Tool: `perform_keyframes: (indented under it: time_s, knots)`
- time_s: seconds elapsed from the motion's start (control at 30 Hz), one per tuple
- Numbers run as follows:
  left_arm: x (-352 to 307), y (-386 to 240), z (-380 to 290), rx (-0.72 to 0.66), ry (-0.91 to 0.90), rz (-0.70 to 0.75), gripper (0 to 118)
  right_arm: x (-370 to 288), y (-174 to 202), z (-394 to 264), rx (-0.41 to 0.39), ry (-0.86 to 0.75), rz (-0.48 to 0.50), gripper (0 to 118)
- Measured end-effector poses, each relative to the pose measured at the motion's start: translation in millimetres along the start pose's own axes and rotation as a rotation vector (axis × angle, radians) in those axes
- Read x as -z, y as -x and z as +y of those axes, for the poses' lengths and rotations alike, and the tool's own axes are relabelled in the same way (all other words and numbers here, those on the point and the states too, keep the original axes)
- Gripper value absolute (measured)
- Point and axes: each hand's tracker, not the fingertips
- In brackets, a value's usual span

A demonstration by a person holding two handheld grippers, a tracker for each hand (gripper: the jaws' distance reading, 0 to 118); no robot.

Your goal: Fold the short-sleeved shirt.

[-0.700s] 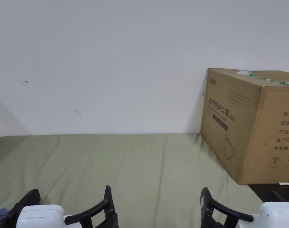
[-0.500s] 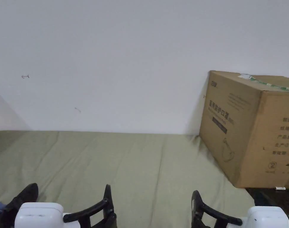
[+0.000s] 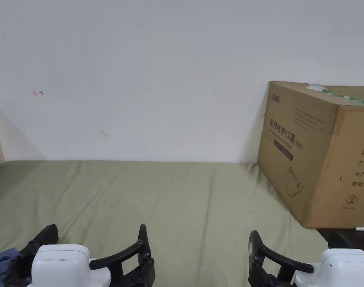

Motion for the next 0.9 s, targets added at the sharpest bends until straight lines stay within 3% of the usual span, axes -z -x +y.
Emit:
perform_keyframes:
  time_s: [0.17, 0.2, 0.23, 0.27, 0.3, 0.4, 0.43, 0.47, 0.5, 0.53, 0.57, 0.63, 0.67, 0.7, 0.77, 0.8, 0.83, 0.9]
  knots:
    - [0.5, -1.4, 3.7, 0.030, -0.005, 0.027, 118, 2.0, 1.0, 0.6, 0.003, 0.004, -0.004, 118]
    - [0.9, -8.2, 6.6, 0.110, -0.022, 0.045, 118, 2.8, -1.3, -0.4, 0.034, -0.007, -0.009, 118]
    - [1.0, -18.1, 8.0, 0.243, -0.050, 0.072, 118, 4.7, -7.8, -2.9, 0.155, -0.007, -0.016, 118]
    - [1.4, -31.3, 5.4, 0.431, -0.092, 0.102, 118, 7.5, -18.0, -6.5, 0.327, 0.013, -0.031, 118]
    - [2.9, -46.4, -2.6, 0.671, -0.135, 0.140, 118, 10.8, -32.3, -13.3, 0.582, 0.057, -0.054, 118]
    - [6.2, -70.0, -49.1, 1.448, -0.330, 0.202, 118, 14.9, -77.9, -62.4, 1.459, 0.306, -0.222, 118]
    - [7.8, -67.1, -65.6, 1.676, -0.412, 0.204, 118, 10.5, -88.3, -82.4, 1.663, 0.361, -0.274, 118]
    - [10.0, -62.8, -75.9, 1.801, -0.468, 0.211, 118, 3.5, -91.2, -95.0, 1.737, 0.393, -0.355, 118]
    - [11.0, -62.5, -74.9, 1.830, -0.483, 0.205, 118, -1.5, -93.7, -99.7, 1.677, 0.390, -0.405, 118]
    - [9.5, -63.6, -66.8, 1.700, -0.425, 0.176, 118, -0.8, -98.7, -97.0, 1.582, 0.383, -0.399, 118]
    - [8.8, -66.9, -52.8, 1.479, -0.324, 0.132, 118, -0.9, -99.9, -94.3, 1.486, 0.371, -0.382, 118]
    - [12.4, -58.8, -19.9, 0.938, -0.103, 0.067, 118, 6.9, -102.5, -66.4, 1.214, 0.277, -0.307, 118]
    - [15.8, -47.7, 3.0, 0.686, -0.020, 0.047, 118, 11.2, -99.0, -47.7, 1.022, 0.218, -0.263, 118]
    - [19.7, -35.2, 14.1, 0.444, 0.042, 0.037, 118, 15.1, -85.6, -26.2, 0.778, 0.162, -0.222, 118]
    - [27.0, -8.9, 20.7, 0.070, 0.119, -0.001, 118, 15.1, -50.5, -1.2, 0.207, 0.041, -0.188, 118]
    - [34.6, 9.7, -2.2, -0.066, 0.116, -0.008, 118, 10.8, -32.4, -2.2, -0.035, -0.024, -0.223, 118]
    - [34.7, 15.1, -8.0, -0.123, 0.084, 0.013, 118, 7.9, -15.4, -5.3, -0.187, -0.114, -0.235, 118]
    - [34.1, 17.4, -11.7, -0.141, 0.054, 0.058, 118, 2.7, -5.4, -8.7, -0.238, -0.199, -0.164, 118]
